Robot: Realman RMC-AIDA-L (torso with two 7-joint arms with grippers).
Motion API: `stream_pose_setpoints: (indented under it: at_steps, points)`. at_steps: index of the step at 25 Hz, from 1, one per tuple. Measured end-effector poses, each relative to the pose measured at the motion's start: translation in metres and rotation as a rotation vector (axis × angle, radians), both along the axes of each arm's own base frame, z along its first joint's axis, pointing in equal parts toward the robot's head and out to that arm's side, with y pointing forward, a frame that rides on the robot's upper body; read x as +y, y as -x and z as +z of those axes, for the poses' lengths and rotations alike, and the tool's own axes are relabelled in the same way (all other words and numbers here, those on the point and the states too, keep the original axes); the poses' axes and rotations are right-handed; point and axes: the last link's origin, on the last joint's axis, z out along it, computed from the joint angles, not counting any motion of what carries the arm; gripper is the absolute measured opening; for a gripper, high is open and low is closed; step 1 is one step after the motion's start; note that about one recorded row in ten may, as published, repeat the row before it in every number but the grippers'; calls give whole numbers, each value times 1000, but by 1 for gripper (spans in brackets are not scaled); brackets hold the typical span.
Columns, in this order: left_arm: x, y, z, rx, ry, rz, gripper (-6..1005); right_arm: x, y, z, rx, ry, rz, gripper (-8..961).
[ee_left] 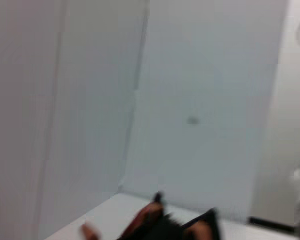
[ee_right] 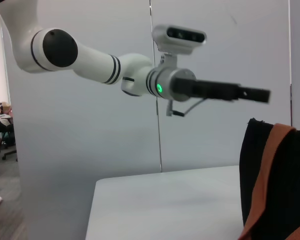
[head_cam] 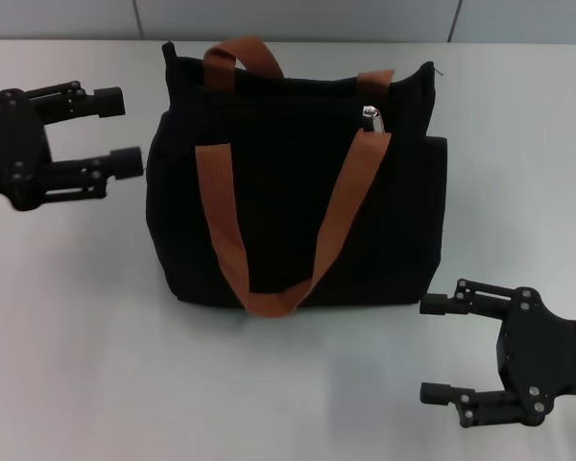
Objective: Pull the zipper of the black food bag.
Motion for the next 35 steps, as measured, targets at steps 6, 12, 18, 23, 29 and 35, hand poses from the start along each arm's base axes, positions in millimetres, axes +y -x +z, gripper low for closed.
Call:
stream_pose_setpoints:
  at_steps: [6, 12, 18, 23, 29, 35]
  points:
    - [-10, -6, -5, -41, 64, -43, 838, 4, 1, -1, -7, 6, -18, 816]
    - [-30, 2, -51, -86, 155, -93, 836, 7, 2, -3, -17, 17, -23, 816]
    - [-48, 14, -80, -91, 158, -105, 834, 9, 5, -6, -13, 27, -20, 816]
    - [-66, 29, -102, -41, 152, -80, 834, 10, 6, -11, -22, 45, -25, 816]
    - [-78, 37, -115, -24, 152, -73, 834, 9, 5, -17, -30, 61, -36, 816]
    - [-80, 41, -122, -5, 137, -70, 834, 8, 6, -21, -32, 75, -37, 816]
